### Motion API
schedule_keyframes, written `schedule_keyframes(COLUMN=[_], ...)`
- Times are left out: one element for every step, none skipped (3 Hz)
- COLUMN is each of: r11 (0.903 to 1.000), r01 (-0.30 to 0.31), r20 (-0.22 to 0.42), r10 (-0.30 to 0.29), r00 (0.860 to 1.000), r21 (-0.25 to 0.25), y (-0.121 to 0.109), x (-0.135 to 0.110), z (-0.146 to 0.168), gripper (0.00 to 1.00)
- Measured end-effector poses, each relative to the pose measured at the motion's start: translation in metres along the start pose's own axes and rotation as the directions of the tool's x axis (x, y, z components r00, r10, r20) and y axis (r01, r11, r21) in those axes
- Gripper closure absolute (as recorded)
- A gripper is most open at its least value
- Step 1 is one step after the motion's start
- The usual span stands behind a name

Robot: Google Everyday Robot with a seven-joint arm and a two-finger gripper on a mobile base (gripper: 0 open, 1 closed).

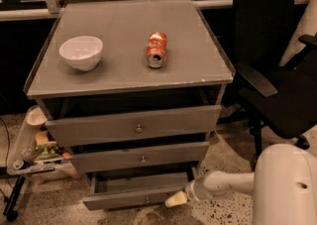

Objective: Open bottom drawer

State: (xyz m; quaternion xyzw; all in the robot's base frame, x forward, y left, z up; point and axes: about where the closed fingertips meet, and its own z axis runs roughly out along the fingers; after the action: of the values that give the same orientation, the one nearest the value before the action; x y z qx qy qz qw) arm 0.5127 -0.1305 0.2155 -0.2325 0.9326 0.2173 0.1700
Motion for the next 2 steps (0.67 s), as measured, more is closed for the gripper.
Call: schedule_keyframes(r11=[0.9990,0.9958], r01=[-0.040,-0.087], r20=[-0.075,-0.117], r10=[0.038,0.084], r00=[0.996,0.990], r21=[-0.023,-0.027], y=[0.028,0.042], x=[0.054,0.082], z=[-0.026,-0.041], gripper=[0.00,0.00])
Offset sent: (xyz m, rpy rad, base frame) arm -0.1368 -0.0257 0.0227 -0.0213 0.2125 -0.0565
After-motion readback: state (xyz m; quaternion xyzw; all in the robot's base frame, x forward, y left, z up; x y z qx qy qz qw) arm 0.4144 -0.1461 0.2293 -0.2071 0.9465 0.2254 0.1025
